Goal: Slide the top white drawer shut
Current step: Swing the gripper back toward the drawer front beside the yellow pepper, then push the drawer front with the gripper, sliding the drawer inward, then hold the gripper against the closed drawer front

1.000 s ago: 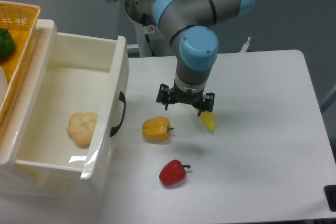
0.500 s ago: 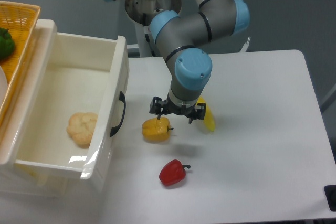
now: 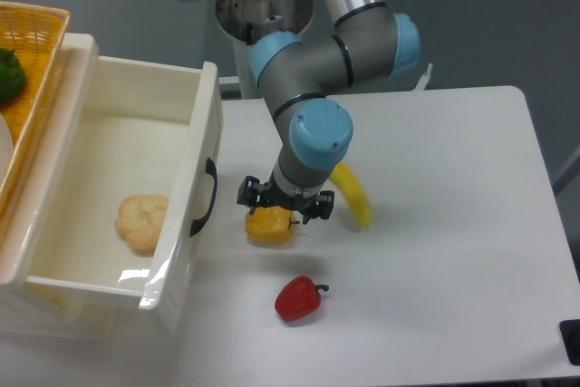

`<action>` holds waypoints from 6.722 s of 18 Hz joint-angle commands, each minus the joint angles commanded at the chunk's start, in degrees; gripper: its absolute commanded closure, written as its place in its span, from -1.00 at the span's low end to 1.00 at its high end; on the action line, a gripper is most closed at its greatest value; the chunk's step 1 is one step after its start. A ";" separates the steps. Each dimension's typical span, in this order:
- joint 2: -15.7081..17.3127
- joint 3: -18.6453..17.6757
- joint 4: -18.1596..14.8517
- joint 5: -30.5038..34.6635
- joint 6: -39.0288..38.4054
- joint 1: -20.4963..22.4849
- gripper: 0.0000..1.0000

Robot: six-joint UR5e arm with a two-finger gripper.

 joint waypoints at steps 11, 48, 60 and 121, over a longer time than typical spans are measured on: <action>0.17 0.53 0.00 -0.18 -0.26 -1.14 -1.00; 2.20 1.14 0.17 -0.09 -2.29 -8.09 -1.00; 2.37 1.84 0.44 0.09 -2.37 -11.42 -1.00; 2.46 3.78 1.93 1.49 -0.10 -14.42 -1.00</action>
